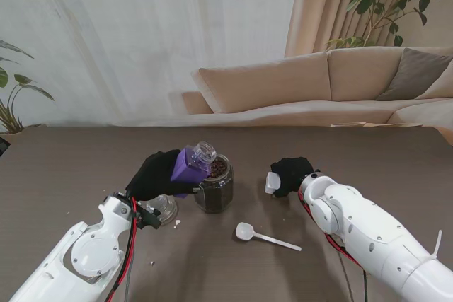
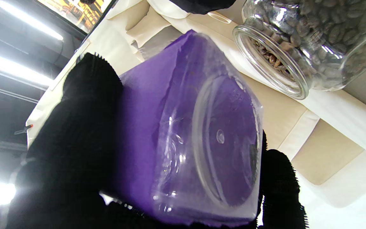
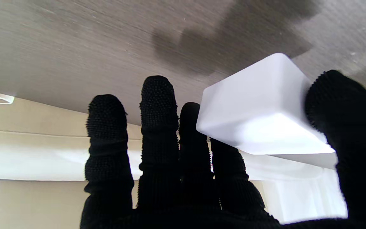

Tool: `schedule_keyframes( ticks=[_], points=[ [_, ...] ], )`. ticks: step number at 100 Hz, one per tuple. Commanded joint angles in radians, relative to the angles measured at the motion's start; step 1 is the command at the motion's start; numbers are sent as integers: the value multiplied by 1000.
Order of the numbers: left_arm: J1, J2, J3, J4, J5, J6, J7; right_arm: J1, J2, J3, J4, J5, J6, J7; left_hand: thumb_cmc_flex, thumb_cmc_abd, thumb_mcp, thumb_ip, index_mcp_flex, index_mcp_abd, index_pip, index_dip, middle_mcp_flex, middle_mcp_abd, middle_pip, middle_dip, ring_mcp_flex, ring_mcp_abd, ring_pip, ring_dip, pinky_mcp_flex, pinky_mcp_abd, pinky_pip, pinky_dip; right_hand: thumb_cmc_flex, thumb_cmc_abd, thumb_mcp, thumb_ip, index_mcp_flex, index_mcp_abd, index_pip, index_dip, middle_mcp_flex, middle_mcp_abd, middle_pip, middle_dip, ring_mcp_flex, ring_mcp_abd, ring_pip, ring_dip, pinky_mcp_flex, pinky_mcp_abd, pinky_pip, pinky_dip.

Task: Portion coffee beans from the glass jar into the coffee jar

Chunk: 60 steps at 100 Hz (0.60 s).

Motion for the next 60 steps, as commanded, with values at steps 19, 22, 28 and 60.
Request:
schedule_keyframes(
  ticks=[19,22,28,60],
  points=[
    [2,-5,0,-6,-1,3,-16,30,-8,-56,25,18,29,51,178,237,420,54,130,-77,203,66,3,-63,7,1,0,23,66,19,-16,-143,-17,-22,-6,175,80,89,-42,-147,38,69,-120,8,14,-15,-86,17,-4,-16,-200,-21,-5,-12],
    [2,-5,0,-6,-1,3,-16,33,-8,-62,27,21,31,53,178,237,420,54,130,-77,202,66,4,-63,8,1,0,23,66,19,-16,-143,-17,-22,-8,181,72,90,-56,-145,37,73,-135,11,14,-17,-96,20,-17,-24,-204,-20,-11,-13],
    [2,-5,0,-5,0,3,-16,38,-9,-73,29,26,39,62,178,236,420,54,130,-77,203,66,4,-64,8,1,-2,22,66,19,-16,-143,-17,-22,-16,180,60,90,-76,-144,32,76,-158,17,12,-21,-112,25,-27,-30,-212,-20,-16,-14],
    [-1,-5,2,-2,-1,0,-16,46,-1,-90,11,26,56,122,178,236,421,54,131,-77,202,65,4,-64,7,1,0,24,66,19,-16,-143,-18,-22,-49,187,-11,99,-201,-149,-49,55,-267,31,-11,-49,-185,33,-50,-47,-249,-28,-37,-11]
  ],
)
